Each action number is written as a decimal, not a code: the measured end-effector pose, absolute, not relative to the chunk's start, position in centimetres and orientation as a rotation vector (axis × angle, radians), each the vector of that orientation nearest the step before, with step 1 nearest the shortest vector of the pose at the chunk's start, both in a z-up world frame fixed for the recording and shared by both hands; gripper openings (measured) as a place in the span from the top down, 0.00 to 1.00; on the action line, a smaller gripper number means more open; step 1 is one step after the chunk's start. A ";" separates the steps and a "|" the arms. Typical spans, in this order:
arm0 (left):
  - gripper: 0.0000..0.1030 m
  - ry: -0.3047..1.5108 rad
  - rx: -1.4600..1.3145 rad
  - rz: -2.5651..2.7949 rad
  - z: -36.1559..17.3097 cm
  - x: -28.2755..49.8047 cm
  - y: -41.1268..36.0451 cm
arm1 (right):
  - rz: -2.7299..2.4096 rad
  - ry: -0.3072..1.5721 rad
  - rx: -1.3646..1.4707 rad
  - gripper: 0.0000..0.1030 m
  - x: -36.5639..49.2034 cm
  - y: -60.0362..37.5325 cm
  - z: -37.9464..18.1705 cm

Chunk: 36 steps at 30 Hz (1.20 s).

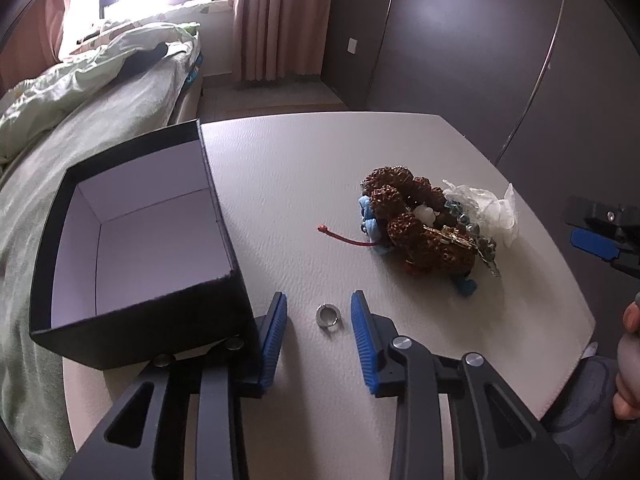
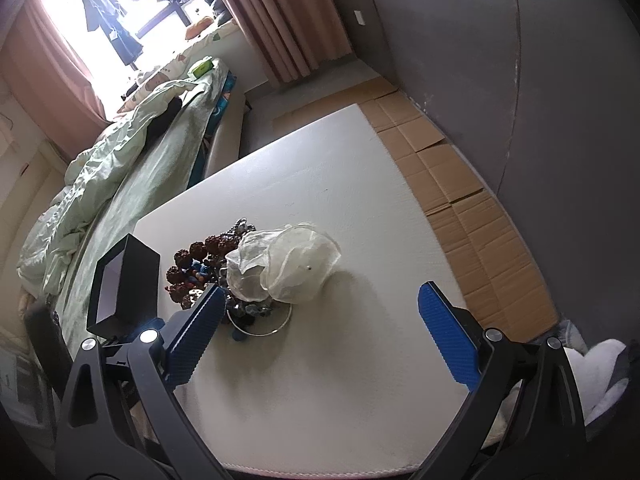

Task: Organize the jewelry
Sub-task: 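Close the left gripper on the silver ring while the right gripper grasps the white plastic bag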

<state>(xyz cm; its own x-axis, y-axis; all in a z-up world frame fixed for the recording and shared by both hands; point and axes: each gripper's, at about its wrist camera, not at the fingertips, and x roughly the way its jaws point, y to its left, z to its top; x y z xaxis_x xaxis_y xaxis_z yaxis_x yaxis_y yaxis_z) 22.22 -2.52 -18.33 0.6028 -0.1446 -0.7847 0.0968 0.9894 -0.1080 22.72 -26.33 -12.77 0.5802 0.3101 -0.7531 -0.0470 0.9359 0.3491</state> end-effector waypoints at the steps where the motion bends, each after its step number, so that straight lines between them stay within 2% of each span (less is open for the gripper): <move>1: 0.70 0.912 -0.036 -0.132 -18.4 22.3 -2.9 | 0.213 0.933 0.303 0.06 22.8 -26.0 -12.8; 3: 0.73 0.913 0.001 -0.128 -18.5 22.3 -3.4 | 0.207 0.936 0.293 0.06 23.1 -25.5 -12.9; 6: 0.89 0.912 0.021 -0.134 -18.5 22.3 -3.9 | 0.194 0.938 0.275 0.06 23.5 -24.7 -13.1; 12: 0.90 0.917 -0.016 -0.157 -18.2 22.1 -3.6 | 0.185 0.976 0.257 0.22 24.9 -23.4 -14.1; 15: 0.90 0.894 -0.024 -0.164 -17.4 21.8 -3.7 | 0.186 0.992 0.257 0.25 25.5 -23.1 -14.5; 17: 0.90 0.886 -0.033 -0.166 -16.9 21.6 -3.6 | 0.190 1.009 0.268 0.34 26.0 -23.1 -14.7; 18: 0.90 0.881 -0.039 -0.164 -16.6 21.5 -3.5 | 0.196 1.019 0.278 0.43 26.3 -23.2 -14.9; 19: 0.90 0.874 -0.044 -0.163 -16.3 21.3 -3.4 | 0.203 1.027 0.288 0.61 26.4 -23.2 -15.0; 20: 0.90 0.867 -0.048 -0.162 -16.0 21.1 -3.3 | 0.216 1.036 0.303 0.72 26.5 -23.3 -15.1; 21: 0.90 0.860 -0.051 -0.161 -15.6 21.0 -3.2 | 0.235 1.049 0.325 0.92 26.6 -23.4 -15.2; 22: 0.90 0.851 -0.053 -0.160 -15.2 20.7 -3.0 | 0.250 1.055 0.346 0.95 26.6 -23.6 -15.1; 36: 0.90 0.714 -0.118 -0.117 -9.7 15.9 1.0 | 0.367 0.837 0.379 0.95 21.3 -22.3 -8.3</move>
<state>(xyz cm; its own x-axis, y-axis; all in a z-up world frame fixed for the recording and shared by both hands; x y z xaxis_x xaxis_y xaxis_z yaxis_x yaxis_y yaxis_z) 15.86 0.97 -9.66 0.7496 -0.1473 -0.6453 0.0670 0.9868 -0.1475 21.34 -22.27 -8.27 0.6152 0.4558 -0.6432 -0.1638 0.8720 0.4612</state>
